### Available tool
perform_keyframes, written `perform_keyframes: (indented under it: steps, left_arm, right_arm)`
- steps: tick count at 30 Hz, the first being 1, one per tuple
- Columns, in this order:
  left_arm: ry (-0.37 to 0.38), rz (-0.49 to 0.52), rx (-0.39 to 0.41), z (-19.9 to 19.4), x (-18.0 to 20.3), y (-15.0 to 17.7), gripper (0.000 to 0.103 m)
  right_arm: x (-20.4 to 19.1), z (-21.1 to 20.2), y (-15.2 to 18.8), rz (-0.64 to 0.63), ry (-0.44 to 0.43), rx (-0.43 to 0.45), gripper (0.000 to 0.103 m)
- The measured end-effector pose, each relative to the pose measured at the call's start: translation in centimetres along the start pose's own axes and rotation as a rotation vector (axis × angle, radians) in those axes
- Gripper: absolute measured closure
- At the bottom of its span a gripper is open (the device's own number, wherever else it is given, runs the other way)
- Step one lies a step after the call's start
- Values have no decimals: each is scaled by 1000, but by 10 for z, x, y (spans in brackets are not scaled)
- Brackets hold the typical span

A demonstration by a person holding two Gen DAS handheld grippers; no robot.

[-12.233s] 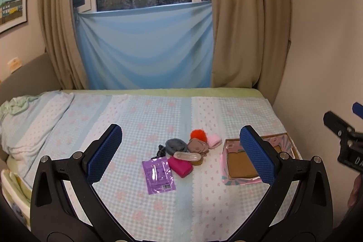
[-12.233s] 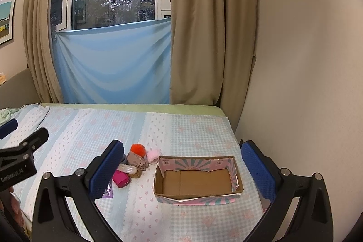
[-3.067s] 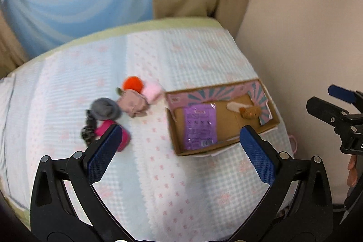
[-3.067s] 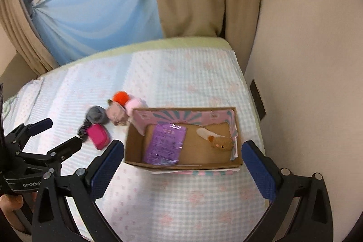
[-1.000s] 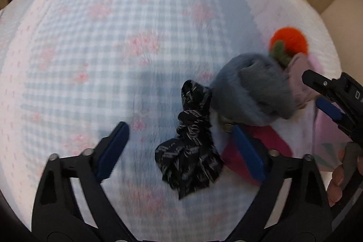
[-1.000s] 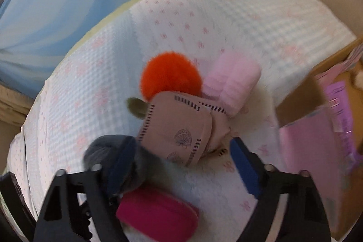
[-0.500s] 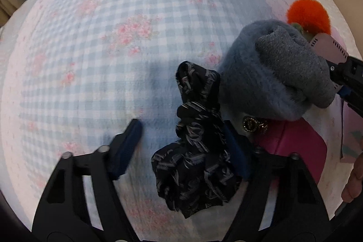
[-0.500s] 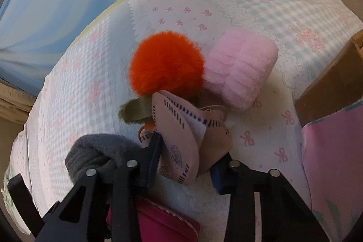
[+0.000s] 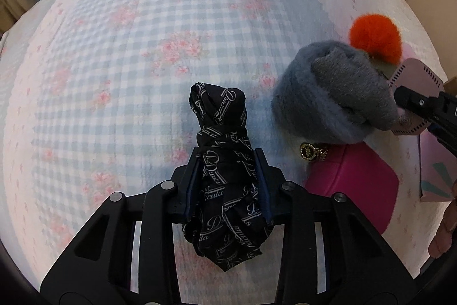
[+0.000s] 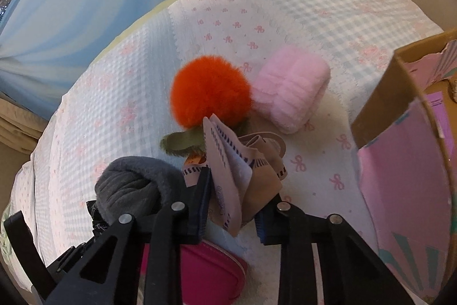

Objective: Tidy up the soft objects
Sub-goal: 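Grasp the black scrunchie with the left tool while the right tool grasps the beige mask, then lift the scrunchie and mask and carry both over the box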

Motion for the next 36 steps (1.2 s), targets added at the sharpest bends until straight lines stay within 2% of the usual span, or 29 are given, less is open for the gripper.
perform_keyframes:
  steps: [13, 19, 23, 32, 36]
  left_arm:
    - [12, -21, 111, -82, -4, -16, 72]
    - [14, -39, 189, -148, 1, -15, 72]
    - [19, -59, 230, -192, 2, -14, 72]
    - [50, -90, 332, -297, 19, -1, 72]
    - [59, -88, 349, -328, 35, 9, 72]
  right_arm:
    - [-12, -69, -3, -26, -31, 89, 79]
    - [-22, -125, 1, -58, -58, 130, 79]
    - [-29, -177, 10, -100, -62, 148, 79]
    - [-37, -286, 24, -247, -28, 190, 79]
    - [-34, -321, 24, -296, -19, 216, 79]
Point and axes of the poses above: each gripper's, at about its wrist camera, not at the fingertips, and z roughly the way its jaws point, x to its right, y to its underside, the point moved 7 cm from there along z, roughly the way its jaws point, and after that the axes turned 2 degrees about -z, right-handed, at the moved point
